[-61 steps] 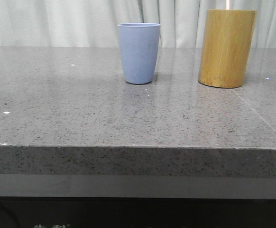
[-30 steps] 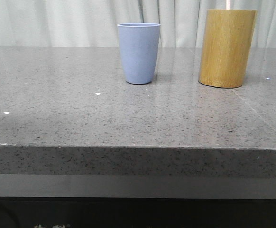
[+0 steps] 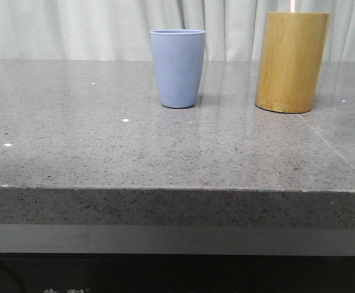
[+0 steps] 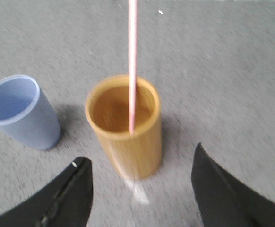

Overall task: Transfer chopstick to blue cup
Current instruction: 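Grasp the pink chopstick in the bamboo holder with the right gripper and lift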

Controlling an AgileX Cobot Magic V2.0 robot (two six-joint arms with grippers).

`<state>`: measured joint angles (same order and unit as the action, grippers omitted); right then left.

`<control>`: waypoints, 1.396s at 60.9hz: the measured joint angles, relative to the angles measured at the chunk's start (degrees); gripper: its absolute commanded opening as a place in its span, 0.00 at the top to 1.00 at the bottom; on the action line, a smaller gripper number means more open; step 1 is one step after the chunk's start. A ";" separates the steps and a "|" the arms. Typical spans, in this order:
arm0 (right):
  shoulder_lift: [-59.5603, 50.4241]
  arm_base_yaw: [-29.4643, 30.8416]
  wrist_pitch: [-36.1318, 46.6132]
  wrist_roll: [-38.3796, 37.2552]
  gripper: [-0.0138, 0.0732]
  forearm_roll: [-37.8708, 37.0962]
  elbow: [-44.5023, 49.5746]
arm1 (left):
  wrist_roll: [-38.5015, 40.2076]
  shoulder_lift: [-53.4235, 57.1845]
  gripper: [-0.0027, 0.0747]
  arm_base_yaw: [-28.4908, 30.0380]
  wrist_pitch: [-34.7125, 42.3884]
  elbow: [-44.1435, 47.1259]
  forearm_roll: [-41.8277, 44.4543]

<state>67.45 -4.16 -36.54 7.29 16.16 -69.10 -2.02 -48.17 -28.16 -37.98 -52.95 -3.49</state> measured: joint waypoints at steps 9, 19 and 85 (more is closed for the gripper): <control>11.62 -1.50 0.22 0.39 0.30 0.59 -10.70 | 0.00 0.00 0.46 0.00 0.04 0.00 0.00; 21.90 -1.52 0.22 0.45 0.30 1.70 -19.54 | 0.00 0.00 0.46 0.00 0.04 0.00 0.00; 33.30 -1.55 -0.50 1.30 0.92 2.60 -31.69 | 0.00 0.00 0.46 0.00 0.13 0.00 0.00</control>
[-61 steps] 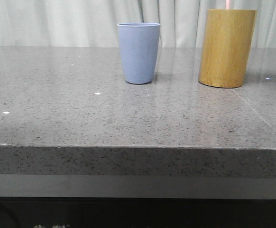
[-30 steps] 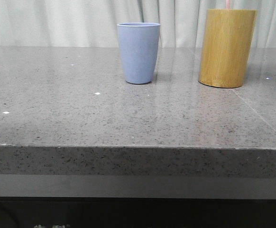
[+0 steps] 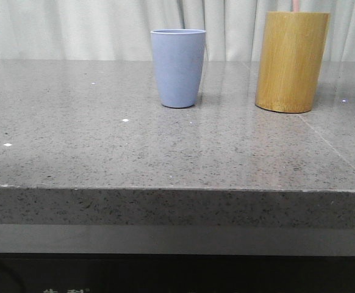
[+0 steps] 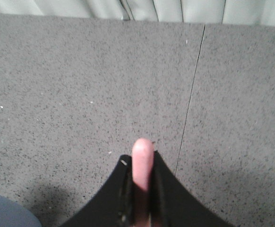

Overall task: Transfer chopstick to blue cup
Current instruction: 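Grasp the pink chopstick in the bamboo holder with the right gripper and lift, then carry the pink chopstick over the blue cup and release it inside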

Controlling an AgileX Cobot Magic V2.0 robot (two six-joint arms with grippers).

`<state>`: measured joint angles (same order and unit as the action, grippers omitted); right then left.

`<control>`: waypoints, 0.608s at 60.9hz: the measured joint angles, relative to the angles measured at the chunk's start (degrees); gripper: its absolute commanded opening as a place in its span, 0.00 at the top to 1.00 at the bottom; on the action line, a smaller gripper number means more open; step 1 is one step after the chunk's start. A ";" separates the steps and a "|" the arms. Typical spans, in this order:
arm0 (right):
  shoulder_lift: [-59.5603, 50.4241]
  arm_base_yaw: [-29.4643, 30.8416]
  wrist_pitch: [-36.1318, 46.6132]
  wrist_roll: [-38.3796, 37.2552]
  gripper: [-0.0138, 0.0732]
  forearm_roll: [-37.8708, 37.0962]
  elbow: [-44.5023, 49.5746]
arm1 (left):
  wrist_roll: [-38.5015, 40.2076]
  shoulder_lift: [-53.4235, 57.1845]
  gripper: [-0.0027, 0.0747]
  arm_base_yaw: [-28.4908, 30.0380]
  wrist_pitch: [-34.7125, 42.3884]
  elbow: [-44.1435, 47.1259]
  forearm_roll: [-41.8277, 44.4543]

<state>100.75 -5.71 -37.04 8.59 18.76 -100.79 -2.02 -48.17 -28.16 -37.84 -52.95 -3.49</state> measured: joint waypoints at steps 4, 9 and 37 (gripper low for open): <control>-1.01 0.00 0.00 0.29 0.92 0.00 -0.58 | 0.00 0.00 0.46 0.00 0.00 0.00 0.00; -2.90 -0.10 0.00 0.39 0.92 0.00 -1.88 | 0.00 0.00 0.46 0.00 0.00 0.00 0.00; -15.35 -9.37 17.25 1.42 0.92 0.70 2.02 | 0.00 0.00 0.46 0.00 0.00 0.00 0.00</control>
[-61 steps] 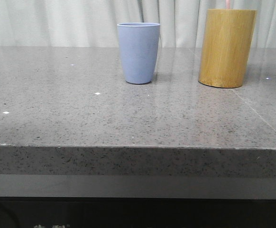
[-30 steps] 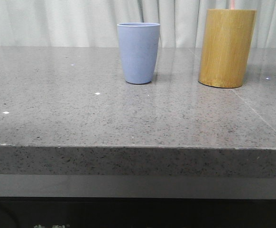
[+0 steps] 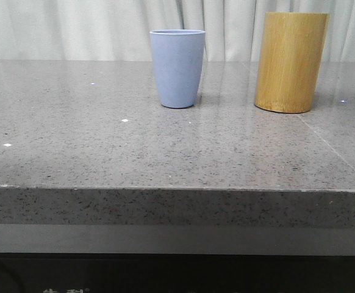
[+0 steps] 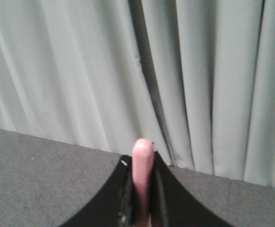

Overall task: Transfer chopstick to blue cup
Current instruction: 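Carry the pink chopstick over the blue cup and release it inside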

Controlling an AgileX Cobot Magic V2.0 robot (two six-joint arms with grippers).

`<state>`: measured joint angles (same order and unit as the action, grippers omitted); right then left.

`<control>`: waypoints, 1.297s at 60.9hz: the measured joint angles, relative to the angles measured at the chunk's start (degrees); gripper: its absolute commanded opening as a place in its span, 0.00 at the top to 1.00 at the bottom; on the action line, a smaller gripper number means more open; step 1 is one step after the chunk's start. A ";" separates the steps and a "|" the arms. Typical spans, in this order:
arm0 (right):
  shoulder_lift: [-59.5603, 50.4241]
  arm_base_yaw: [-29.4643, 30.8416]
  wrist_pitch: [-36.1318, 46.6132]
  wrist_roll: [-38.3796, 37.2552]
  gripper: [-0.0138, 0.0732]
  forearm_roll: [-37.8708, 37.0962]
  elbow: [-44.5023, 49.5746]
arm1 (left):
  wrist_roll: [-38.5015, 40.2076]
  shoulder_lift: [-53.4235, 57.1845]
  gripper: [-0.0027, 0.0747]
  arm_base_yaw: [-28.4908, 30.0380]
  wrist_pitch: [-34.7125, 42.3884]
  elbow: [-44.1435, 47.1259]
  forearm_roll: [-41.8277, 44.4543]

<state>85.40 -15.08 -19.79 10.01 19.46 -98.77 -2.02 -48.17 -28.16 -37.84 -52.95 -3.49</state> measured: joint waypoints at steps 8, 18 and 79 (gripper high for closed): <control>0.12 -6.05 7.97 0.00 0.92 0.36 5.58 | 0.00 0.00 0.46 0.00 0.00 0.00 0.00; 2.04 -12.01 18.41 0.00 0.92 0.60 11.40 | 0.00 0.00 0.46 0.00 0.00 0.00 0.00; 14.29 -14.09 21.59 0.12 0.44 -8.31 13.72 | 0.00 0.00 0.46 0.00 0.13 0.00 0.00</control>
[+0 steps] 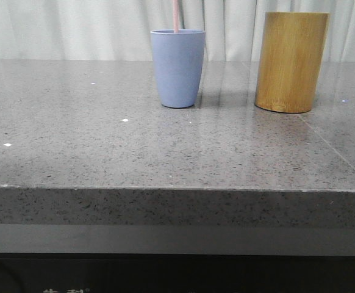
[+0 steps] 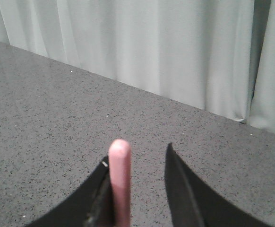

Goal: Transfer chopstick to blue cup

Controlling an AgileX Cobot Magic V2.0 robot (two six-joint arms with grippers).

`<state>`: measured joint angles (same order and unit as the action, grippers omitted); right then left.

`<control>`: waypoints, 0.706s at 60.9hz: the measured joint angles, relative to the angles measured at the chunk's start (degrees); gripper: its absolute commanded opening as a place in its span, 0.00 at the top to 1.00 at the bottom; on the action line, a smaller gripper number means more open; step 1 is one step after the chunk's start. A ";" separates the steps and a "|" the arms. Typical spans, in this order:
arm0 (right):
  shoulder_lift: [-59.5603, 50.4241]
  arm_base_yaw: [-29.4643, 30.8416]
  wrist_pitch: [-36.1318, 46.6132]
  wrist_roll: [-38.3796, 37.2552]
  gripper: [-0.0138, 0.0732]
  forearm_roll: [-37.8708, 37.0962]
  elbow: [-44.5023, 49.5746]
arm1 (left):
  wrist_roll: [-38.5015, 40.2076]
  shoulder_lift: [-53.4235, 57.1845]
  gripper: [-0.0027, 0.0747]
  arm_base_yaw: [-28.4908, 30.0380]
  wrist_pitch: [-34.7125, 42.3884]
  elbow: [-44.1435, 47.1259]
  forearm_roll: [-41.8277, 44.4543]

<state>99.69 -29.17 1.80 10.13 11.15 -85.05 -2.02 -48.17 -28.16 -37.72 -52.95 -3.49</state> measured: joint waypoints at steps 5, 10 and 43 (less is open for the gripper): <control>-0.86 0.00 -1.39 0.00 0.44 -0.49 0.00 | 0.00 0.00 0.46 0.00 0.00 0.00 0.00; -2.51 0.00 -2.95 0.00 0.43 -0.59 0.00 | 0.00 0.00 0.46 0.00 0.00 0.00 0.00; -18.93 0.00 -30.35 0.11 0.37 -3.56 0.00 | 0.00 0.00 0.46 0.00 0.00 0.00 0.00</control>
<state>80.76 -29.17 -28.55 10.24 7.59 -85.05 -2.02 -48.17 -28.16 -37.72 -52.95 -3.49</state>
